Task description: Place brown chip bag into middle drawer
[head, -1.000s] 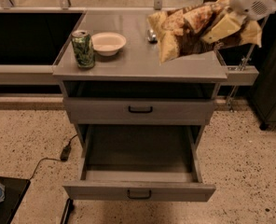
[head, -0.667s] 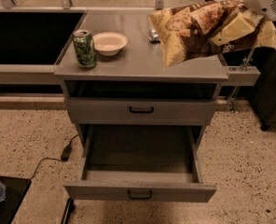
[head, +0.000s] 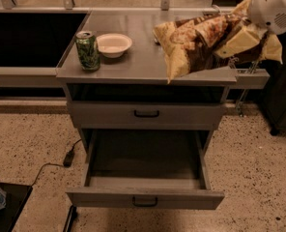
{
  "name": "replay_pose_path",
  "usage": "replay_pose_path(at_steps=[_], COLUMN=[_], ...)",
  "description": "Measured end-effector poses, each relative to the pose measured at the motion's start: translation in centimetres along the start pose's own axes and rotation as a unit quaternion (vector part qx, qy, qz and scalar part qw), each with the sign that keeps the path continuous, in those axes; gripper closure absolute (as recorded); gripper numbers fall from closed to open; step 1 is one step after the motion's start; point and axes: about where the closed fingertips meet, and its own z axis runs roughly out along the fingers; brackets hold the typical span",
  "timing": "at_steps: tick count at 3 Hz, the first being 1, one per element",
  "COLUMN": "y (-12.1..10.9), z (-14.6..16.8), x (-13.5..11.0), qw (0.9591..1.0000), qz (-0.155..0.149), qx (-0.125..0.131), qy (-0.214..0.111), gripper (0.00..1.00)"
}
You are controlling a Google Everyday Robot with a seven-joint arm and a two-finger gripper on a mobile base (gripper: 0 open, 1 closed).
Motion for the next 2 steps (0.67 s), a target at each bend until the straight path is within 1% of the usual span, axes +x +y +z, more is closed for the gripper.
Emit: replay_pose_path(at_steps=[1,2], y=[3.4,7.6], z=[-0.2,0.9], x=[3.6,11.8], qw=[0.9995,0.9951], qz=[0.03,0.085], qx=[0.009,0.021], qy=[0.011,0.046], gripper=[1.0,1.0])
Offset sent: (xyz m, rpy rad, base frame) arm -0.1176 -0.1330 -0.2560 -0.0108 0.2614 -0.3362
